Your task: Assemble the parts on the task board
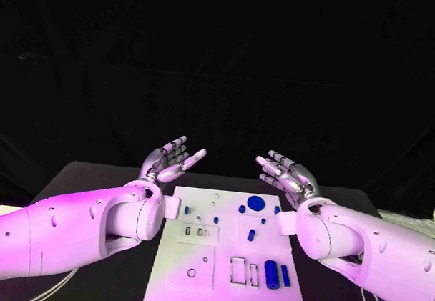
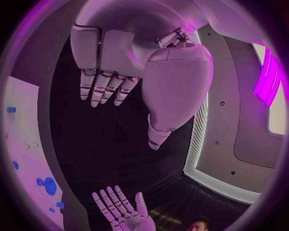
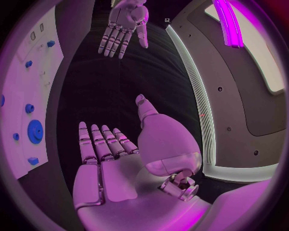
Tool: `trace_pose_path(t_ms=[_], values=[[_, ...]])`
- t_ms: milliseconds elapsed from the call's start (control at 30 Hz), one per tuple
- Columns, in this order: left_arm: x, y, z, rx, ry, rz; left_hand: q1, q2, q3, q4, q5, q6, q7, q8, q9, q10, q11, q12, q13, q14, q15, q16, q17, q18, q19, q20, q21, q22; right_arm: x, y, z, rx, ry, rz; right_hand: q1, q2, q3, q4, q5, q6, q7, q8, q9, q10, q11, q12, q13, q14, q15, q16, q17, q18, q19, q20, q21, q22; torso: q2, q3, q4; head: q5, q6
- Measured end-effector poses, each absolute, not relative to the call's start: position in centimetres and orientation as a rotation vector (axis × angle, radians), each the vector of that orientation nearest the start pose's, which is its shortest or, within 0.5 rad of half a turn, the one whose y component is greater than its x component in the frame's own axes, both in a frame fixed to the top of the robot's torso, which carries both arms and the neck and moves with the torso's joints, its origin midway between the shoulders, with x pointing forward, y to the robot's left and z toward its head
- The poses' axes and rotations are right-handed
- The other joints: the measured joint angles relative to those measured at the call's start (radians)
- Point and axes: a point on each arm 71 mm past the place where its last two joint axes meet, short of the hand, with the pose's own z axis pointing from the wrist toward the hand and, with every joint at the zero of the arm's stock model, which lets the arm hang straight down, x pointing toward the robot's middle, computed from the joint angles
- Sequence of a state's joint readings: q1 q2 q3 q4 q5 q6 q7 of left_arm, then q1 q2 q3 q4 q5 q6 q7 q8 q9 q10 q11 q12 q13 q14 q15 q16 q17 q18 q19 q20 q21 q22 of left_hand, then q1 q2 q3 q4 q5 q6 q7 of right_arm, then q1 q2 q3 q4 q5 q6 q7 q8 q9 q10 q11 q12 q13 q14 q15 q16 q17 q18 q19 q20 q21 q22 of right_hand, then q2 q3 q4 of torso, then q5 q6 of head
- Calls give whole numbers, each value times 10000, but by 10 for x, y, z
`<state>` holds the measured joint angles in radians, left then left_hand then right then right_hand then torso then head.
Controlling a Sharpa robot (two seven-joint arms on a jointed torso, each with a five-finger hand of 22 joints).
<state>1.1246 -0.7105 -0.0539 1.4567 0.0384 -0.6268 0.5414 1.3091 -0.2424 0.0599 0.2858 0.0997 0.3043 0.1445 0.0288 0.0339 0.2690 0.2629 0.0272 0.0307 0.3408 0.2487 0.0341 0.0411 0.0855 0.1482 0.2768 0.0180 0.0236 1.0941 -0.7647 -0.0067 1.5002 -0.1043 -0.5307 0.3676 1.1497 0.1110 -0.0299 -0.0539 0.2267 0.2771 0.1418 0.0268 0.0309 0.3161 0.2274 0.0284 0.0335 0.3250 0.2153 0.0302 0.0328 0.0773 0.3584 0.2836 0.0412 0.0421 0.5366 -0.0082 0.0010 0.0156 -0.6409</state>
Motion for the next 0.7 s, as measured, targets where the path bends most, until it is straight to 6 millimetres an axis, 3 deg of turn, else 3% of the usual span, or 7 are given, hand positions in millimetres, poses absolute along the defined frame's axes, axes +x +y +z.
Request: trace_pose_path(t_ms=[33, 133, 200, 300, 467, 567, 700], values=[[489, 181, -217, -11662, 12404, -13451, 209, -19, 59, 60, 28, 148, 1, 28, 16, 115, 50, 2, 16, 144, 49, 41, 17, 1, 73, 73, 36, 17, 481, -187, -219, 11264, 14293, 13599, 155, 11, 33, -33, 0, 135, 11, 0, 17, 174, 31, 45, 19, 176, 34, 0, 16, 149, 142, 8, 7, 22, -1, -1, 0, 1, 0], [489, 181, -217, -11654, 12412, -13590, 491, 58, 152, 153, 36, 443, 28, 78, 48, 432, 106, 60, 46, 619, 100, 135, 85, 0, 310, 161, 121, 71, 483, -184, -218, 10958, 14871, 13888, 495, 23, 73, -216, 0, 602, 44, 76, 58, 756, 102, 109, 63, 827, 92, 115, 69, 154, 653, 36, 162, 86, -1, -3, 1, 1, -1], [489, 180, -217, -11649, 12413, -13643, 586, 153, 267, 133, 36, 558, 51, 78, 56, 571, 123, 60, 48, 864, 119, 192, 112, -2, 489, 168, 209, 105, 483, -182, -219, 10823, 15130, 13999, 703, 24, 104, -328, 0, 1039, 70, 155, 96, 1324, 114, 206, 104, 1476, 83, 205, 111, 321, 1116, 45, 282, 140, -1, -3, 1, 1, -1], [488, 181, -216, -11645, 12411, -13719, 874, 562, 655, 93, -85, 1153, 73, 228, 121, 1211, 113, 190, 115, 1808, 86, 419, 230, 89, 1225, 167, 450, 233, 483, -182, -219, 10478, 15477, 14071, 1067, 16, 187, -532, -4, 2102, 141, 311, 184, 2660, 55, 392, 183, 2864, -14, 388, 187, 475, 2043, 54, 525, 237, 1, -5, 1, 1, -2], [487, 202, -214, -11604, 12185, -13568, 1215, 1446, 1144, -231, -195, 3483, 280, 694, 340, 4000, -173, 651, 317, 4680, -378, 1232, 551, 629, 4843, 113, 1685, 819, 496, -209, -209, 8972, 15048, 13049, 1555, -18, 288, -851, -101, 4140, 385, 541, 309, 4684, -189, 635, 248, 4900, -303, 670, 270, 773, 3403, 3, 941, 346, 102, -33, 7, -122, -12], [483, 202, -212, -11572, 12192, -13748, 1289, 1674, 1129, -605, -203, 5293, 556, 1043, 472, 5942, -458, 1021, 413, 5780, -710, 1517, 613, 861, 5872, 71, 2024, 894, 497, -210, -206, 8032, 14984, 12739, 1736, -50, 373, -1013, -142, 5114, 543, 607, 326, 5641, -363, 693, 262, 5903, -501, 764, 291, 774, 4119, -105, 1168, 373, 170, -47, 7, -148, -3], [478, 208, -209, -11550, 12229, -13961, 1254, 1850, 1124, -949, -203, 6238, 857, 1137, 444, 7092, -773, 1153, 404, 6900, -1044, 1664, 653, 862, 6794, -170, 2249, 906, 499, -212, -198, 6829, 14844, 12376, 1850, -59, 496, -1186, -196, 5988, 685, 616, 332, 6546, -541, 698, 262, 6875, -724, 804, 306, 928, 4844, -263, 1371, 373, 288, -51, 13, -177, 65]])
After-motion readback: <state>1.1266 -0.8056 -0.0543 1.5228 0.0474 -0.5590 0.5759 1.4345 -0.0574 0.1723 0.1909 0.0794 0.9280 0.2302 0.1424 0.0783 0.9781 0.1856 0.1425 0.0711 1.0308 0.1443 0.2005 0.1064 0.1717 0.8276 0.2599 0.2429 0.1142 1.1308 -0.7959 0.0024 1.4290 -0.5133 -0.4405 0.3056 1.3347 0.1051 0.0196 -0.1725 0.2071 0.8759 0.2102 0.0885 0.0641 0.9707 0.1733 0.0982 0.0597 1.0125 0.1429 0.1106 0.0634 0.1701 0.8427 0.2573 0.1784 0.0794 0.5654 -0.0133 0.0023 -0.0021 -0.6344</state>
